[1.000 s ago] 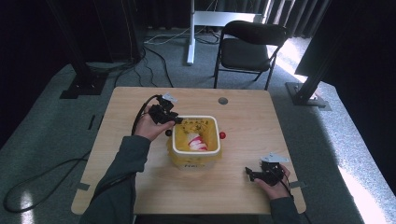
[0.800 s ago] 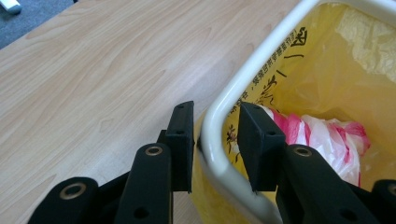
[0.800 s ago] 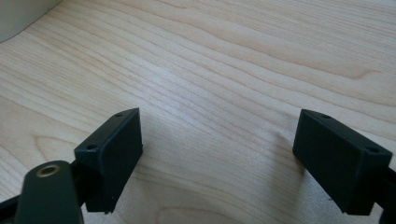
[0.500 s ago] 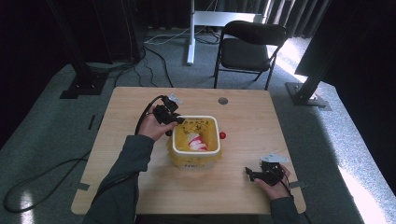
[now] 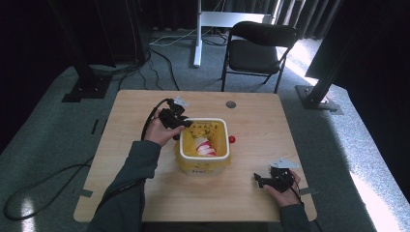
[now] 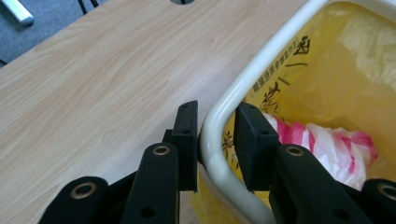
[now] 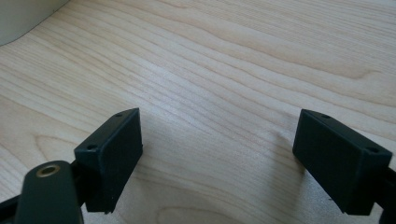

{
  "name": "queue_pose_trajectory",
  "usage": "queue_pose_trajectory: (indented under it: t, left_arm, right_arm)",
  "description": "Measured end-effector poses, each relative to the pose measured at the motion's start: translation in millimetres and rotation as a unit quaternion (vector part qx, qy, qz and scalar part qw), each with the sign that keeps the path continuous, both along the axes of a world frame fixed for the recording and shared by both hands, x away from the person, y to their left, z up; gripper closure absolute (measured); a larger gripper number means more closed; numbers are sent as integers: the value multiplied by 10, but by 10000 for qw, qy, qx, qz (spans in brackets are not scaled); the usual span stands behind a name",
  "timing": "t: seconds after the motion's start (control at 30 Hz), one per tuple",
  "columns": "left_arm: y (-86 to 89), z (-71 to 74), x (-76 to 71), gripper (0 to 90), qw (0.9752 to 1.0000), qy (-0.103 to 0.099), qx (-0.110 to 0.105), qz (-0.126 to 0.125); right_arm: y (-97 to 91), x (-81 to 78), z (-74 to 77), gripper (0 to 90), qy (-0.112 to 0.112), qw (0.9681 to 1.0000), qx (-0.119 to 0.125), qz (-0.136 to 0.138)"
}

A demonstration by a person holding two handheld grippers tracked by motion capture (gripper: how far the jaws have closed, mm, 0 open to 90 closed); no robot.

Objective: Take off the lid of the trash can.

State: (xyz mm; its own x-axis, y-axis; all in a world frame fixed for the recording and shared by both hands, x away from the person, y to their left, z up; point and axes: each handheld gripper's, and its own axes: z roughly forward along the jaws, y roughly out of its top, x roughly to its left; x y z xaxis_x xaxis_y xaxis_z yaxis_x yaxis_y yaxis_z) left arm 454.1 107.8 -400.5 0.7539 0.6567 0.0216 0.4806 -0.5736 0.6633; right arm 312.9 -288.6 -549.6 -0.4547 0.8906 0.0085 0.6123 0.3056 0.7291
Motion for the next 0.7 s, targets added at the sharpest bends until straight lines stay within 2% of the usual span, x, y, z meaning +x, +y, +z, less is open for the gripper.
queue_pose_trajectory:
  t: [0.1,0.4,0.7]
  left_arm:
    - [23,16,-14,719,9999,-53,-89,-11]
    - [123,19,-33,730,9992,-2,-387,-44]
    - [225,95,-93,736,9977,-27,-670,-15]
  right_arm:
    - [-1,-2,0,152,0,10000,1,8]
    - [-1,-2,0,152,1,10000,1,8]
    - [-1,-2,0,153,-1,10000,1,11]
